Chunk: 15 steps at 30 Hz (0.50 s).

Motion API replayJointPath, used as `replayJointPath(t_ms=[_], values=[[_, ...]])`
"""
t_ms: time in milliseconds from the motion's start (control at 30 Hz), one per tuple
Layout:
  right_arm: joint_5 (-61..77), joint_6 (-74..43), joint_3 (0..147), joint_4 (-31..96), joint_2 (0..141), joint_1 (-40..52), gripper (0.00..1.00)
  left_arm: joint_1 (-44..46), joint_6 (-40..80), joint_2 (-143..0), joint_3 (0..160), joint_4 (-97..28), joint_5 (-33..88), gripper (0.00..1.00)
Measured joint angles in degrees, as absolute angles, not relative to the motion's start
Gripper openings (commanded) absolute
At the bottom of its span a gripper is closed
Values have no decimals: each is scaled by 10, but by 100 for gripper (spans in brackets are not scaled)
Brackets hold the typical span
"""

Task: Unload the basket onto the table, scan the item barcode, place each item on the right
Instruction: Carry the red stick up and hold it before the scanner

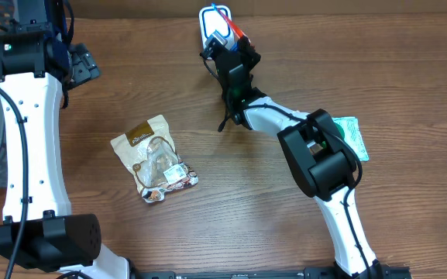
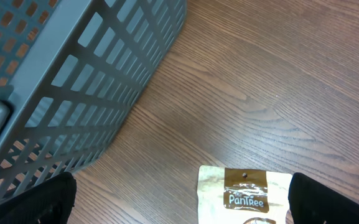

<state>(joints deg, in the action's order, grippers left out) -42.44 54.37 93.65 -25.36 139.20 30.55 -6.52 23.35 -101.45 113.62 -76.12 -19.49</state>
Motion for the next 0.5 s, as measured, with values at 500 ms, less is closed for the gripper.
replayJointPath(t_ms=[500], values=[[-429,588,936,-256,1411,304,4,-65,234,-1014,1136,-761,-195,100]])
